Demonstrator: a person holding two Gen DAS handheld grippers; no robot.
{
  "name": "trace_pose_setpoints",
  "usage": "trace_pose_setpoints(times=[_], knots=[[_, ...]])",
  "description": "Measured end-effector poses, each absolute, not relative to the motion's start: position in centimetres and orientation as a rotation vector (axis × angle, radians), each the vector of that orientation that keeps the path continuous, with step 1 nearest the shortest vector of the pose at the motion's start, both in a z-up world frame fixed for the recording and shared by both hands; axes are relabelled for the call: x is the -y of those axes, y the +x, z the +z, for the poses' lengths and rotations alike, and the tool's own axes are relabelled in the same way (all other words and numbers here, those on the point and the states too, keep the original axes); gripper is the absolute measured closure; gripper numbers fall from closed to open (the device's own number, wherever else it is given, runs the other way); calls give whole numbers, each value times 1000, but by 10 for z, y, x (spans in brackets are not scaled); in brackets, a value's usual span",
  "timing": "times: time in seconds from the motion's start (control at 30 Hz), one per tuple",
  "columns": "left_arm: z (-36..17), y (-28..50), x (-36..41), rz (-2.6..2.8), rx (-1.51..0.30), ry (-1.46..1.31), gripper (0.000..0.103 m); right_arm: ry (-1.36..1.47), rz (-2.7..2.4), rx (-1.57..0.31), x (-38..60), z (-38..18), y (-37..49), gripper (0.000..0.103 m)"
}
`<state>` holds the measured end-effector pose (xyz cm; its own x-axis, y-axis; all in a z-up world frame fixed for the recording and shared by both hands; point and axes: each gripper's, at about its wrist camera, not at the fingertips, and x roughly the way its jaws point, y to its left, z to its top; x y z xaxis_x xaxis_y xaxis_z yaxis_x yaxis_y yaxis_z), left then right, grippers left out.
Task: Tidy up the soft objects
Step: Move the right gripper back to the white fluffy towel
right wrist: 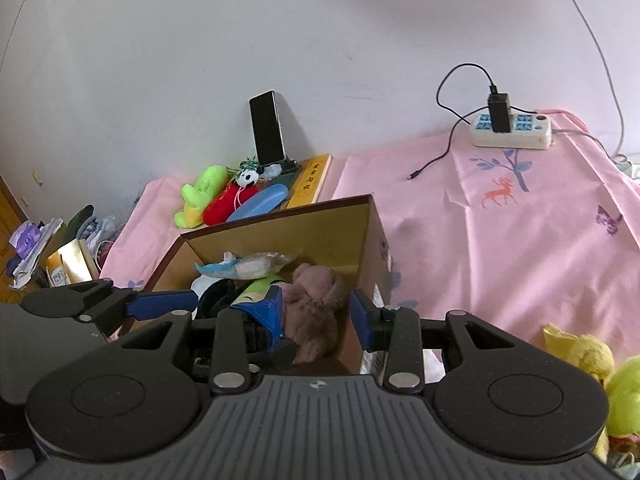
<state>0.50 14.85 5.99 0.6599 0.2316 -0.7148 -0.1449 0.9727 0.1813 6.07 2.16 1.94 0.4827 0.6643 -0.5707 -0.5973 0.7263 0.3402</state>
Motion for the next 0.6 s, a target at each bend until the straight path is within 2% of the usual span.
trace_pose_setpoints(times=[0.23,0.6], knots=[[53,-10,-123,199,-823,107,20,109,767,-761,4,11,57,82],[7,-18,-98,148,-857,57,19,131,730,-888,38,-31,61,82]])
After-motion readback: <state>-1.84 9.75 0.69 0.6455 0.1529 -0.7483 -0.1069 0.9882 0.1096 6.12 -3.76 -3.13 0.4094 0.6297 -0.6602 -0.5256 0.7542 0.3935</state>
